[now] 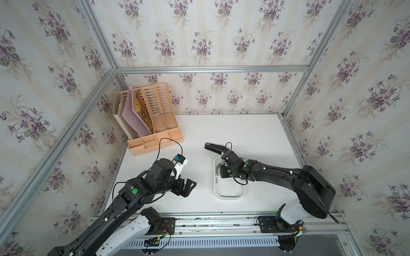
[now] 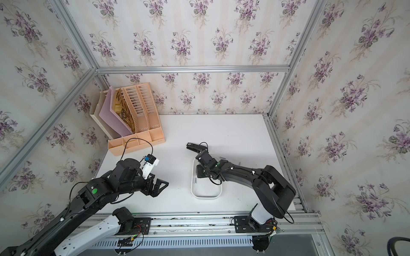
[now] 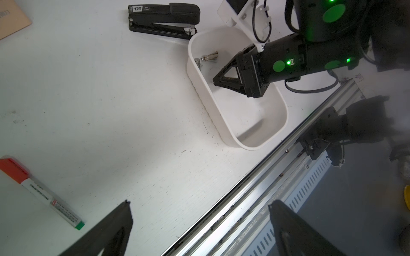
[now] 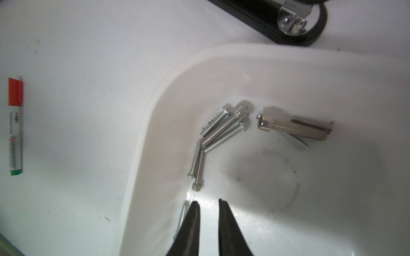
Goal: Take out the screws from the storage box
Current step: Pick up the screw from the storage box.
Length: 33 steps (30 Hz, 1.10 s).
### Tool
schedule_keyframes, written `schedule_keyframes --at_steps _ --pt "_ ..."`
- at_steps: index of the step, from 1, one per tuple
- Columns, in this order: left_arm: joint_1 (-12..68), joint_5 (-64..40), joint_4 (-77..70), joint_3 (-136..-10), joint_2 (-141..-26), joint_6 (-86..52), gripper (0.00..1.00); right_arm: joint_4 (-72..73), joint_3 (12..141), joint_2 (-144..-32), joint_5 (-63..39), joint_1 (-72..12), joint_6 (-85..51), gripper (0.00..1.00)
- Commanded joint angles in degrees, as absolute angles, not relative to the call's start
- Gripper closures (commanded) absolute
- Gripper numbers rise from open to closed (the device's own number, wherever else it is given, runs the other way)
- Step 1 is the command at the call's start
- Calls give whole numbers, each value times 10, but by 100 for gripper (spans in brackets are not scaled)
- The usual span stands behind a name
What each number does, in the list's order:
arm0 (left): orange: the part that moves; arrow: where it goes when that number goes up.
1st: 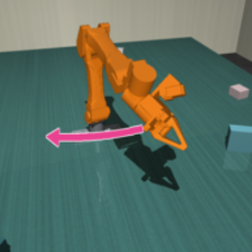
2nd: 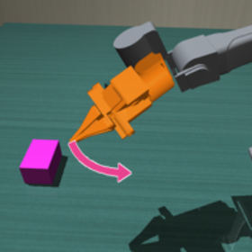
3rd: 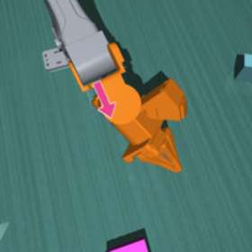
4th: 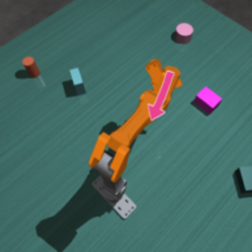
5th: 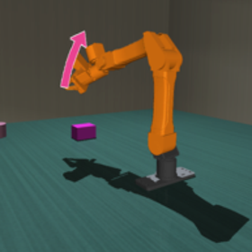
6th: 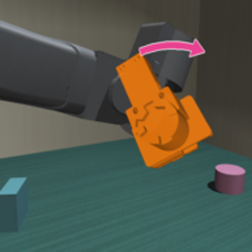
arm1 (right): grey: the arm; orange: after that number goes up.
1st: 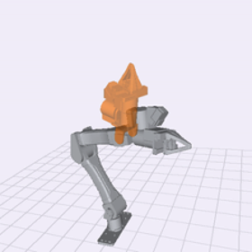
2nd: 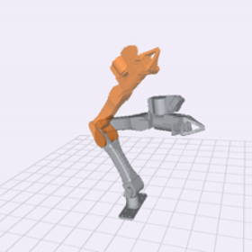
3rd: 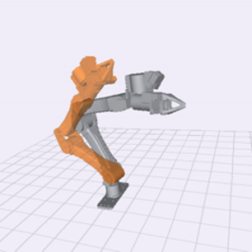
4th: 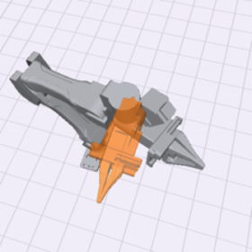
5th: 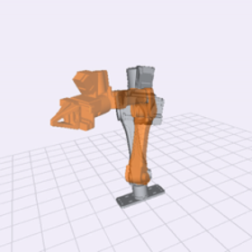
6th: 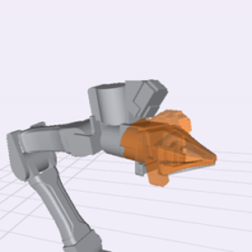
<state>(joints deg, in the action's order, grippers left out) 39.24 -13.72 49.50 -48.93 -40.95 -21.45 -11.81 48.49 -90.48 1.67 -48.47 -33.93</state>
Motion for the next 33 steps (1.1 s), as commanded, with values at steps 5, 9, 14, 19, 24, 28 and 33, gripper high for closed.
schedule_keyframes --at_steps 5,9,14,19,24,28,33 --pt "396 -111 489 -490 -383 -216 1 -119 498 -917 18 -485 -329 75" --pt "396 -106 488 -488 -393 -215 1 -124 518 -937 12 -485 -304 74" --pt "395 -106 486 -487 -395 -214 1 -123 533 -968 -14 -485 -293 76" --pt "395 -105 488 -487 -395 -216 1 -142 549 -996 -4 -485 -295 81" --pt "395 -106 487 -487 -395 -216 1 -148 554 -1003 4 -485 -294 79" --pt "395 -106 488 -488 -394 -217 1 -164 564 -1020 19 -485 -297 79" --pt "395 -107 489 -488 -392 -217 1 -183 575 -1033 45 -486 -300 82"
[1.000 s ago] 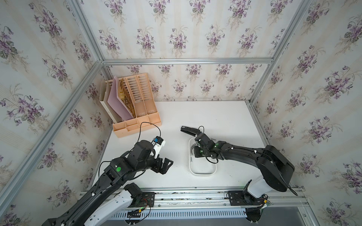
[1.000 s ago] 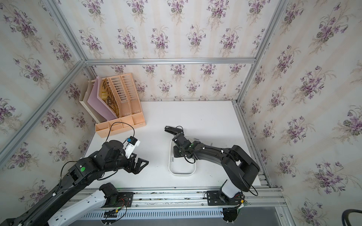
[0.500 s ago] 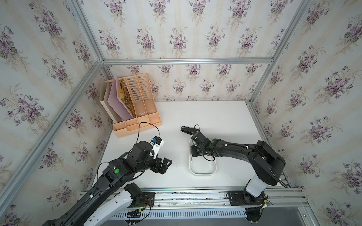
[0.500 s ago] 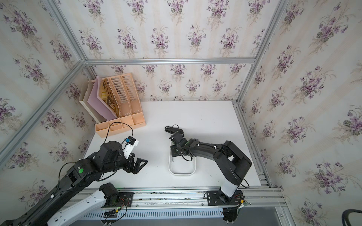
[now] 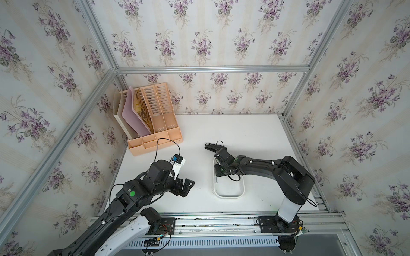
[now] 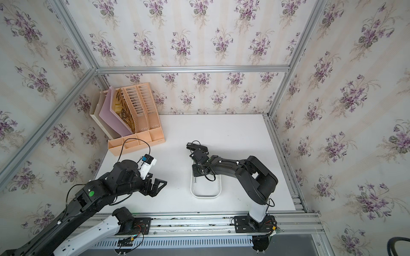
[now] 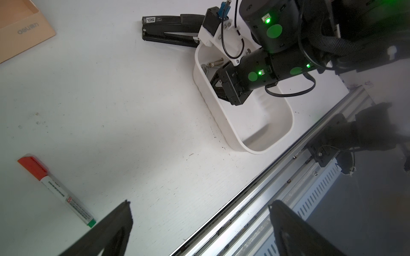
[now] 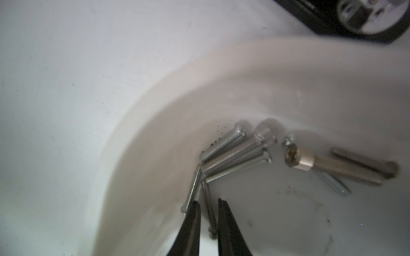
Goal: Take out the screws from the storage box
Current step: Pick up the screw from the storage box.
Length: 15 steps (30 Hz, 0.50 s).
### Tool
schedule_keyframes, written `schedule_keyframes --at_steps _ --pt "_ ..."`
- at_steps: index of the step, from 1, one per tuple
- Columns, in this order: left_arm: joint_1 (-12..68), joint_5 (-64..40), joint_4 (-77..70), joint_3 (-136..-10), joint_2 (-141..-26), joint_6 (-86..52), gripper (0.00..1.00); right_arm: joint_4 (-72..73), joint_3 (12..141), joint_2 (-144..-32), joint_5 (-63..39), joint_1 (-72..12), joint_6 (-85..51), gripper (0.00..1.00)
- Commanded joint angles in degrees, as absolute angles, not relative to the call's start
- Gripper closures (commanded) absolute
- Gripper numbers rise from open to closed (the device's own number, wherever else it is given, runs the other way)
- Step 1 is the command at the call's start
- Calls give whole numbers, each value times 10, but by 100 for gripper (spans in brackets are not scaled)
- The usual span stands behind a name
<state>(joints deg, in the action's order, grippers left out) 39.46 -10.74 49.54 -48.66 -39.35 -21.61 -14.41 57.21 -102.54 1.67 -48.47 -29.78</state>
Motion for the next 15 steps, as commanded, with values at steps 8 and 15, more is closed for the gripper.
schedule_keyframes --at_steps 8,15 --pt "395 -105 489 -489 -394 -218 1 -187 571 -1017 59 -486 -301 87" --pt "395 -105 489 -488 -393 -218 1 -177 570 -1008 40 -486 -295 100"
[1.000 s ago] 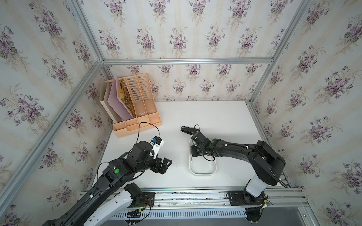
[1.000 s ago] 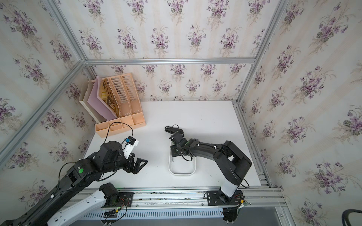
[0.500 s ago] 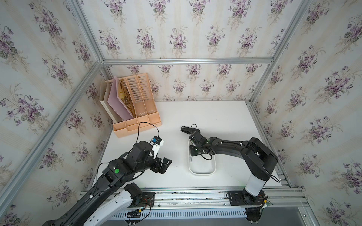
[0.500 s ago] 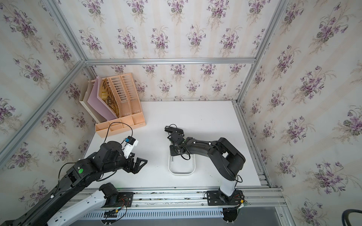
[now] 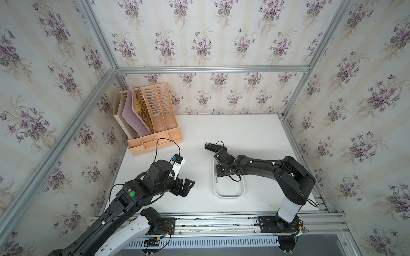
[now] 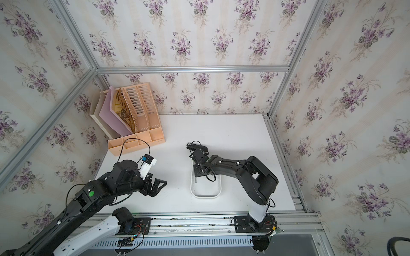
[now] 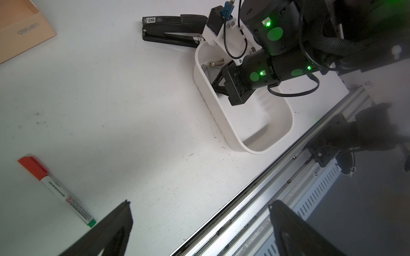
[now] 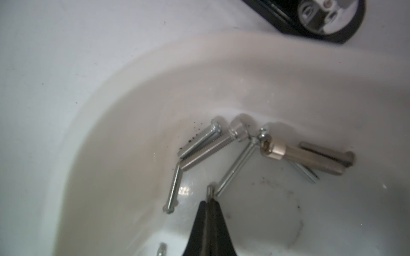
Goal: Take out the screws from the storage box
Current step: Pick up the screw from the storage box.
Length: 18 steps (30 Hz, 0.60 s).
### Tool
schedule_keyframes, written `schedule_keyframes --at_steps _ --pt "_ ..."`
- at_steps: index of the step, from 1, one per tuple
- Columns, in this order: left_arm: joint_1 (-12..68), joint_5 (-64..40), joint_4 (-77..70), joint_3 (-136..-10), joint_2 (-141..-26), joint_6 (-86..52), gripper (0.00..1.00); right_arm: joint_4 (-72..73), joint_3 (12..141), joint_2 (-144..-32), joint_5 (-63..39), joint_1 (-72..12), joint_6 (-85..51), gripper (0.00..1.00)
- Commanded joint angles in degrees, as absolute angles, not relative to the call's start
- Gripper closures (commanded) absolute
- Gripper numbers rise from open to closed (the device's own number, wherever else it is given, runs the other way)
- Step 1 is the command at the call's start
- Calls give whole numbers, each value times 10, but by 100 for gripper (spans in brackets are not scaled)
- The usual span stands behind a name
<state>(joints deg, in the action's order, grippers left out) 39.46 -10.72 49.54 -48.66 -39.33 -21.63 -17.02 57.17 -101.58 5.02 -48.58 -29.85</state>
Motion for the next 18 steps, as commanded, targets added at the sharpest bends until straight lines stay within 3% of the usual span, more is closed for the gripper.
schedule_keyframes --at_steps 1,10,18 --pt "395 -104 489 -488 -393 -218 1 -173 566 -1002 39 -486 -295 100" --pt "395 -105 489 -488 -392 -218 1 -144 527 -909 62 -486 -296 100" --pt "395 -105 490 -488 -392 -218 1 -172 472 -772 221 -469 -360 100"
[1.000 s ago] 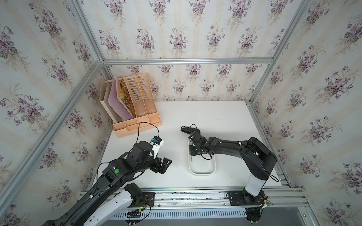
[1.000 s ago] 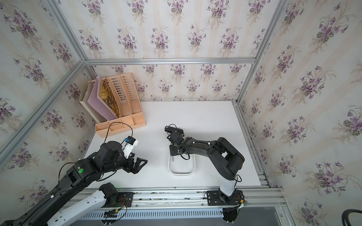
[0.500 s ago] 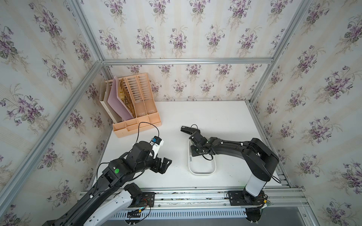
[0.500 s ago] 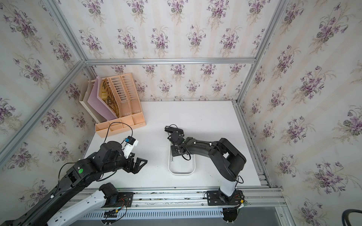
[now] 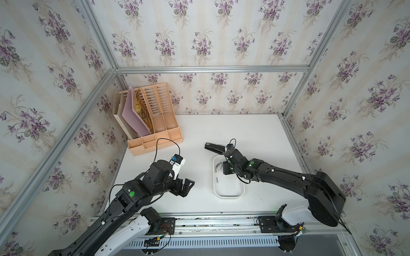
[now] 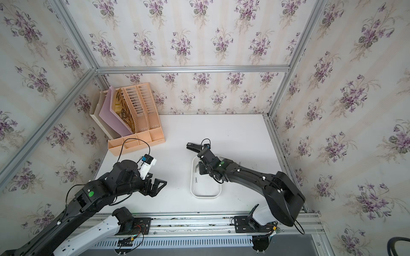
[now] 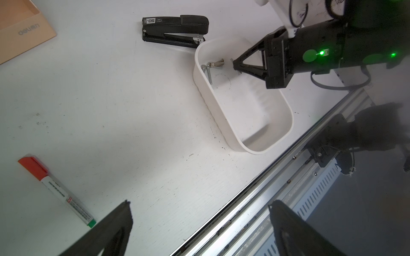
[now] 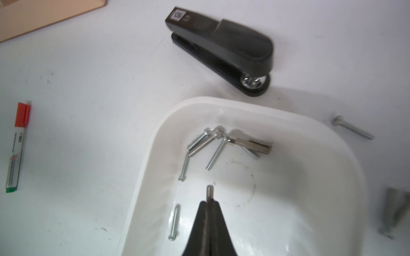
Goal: Take out the screws from the storage box
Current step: Pick up the screw from the storage box, then place the screw at the center of the board.
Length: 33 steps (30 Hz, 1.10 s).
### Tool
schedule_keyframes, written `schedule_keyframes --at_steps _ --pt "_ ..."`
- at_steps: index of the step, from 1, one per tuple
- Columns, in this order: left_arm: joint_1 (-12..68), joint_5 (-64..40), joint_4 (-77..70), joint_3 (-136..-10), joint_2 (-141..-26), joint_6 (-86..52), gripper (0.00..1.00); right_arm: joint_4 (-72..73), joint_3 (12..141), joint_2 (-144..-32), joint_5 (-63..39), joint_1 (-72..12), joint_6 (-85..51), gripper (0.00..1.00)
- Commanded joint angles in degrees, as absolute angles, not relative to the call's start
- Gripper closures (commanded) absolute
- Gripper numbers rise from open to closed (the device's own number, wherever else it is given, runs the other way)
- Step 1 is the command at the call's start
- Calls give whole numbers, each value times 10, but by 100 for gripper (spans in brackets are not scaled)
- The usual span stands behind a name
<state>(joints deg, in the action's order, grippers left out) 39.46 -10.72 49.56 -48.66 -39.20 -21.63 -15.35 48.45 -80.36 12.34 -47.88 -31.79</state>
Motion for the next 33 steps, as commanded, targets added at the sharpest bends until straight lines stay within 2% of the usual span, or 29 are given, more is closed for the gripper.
schedule_keyframes --at_steps 1,3,9,16,27,31,33 --pt "395 -105 490 -488 -392 -218 1 -185 466 -759 242 -457 -376 100" --pt "395 -105 490 -488 -392 -218 1 -197 451 -743 238 -416 -394 100" --pt "395 -105 490 -488 -392 -218 1 -180 410 -772 111 -261 -400 100" --pt "395 -107 490 -488 -391 -218 1 -177 424 -857 69 -244 -397 100" --pt "395 -106 490 -488 -391 -218 1 -168 424 -857 47 -244 -385 100" --pt "395 -107 490 -488 -391 -218 1 -166 420 -848 47 -243 -383 82" --pt "395 -107 490 -488 -390 -218 1 -163 418 -839 47 -244 -382 76"
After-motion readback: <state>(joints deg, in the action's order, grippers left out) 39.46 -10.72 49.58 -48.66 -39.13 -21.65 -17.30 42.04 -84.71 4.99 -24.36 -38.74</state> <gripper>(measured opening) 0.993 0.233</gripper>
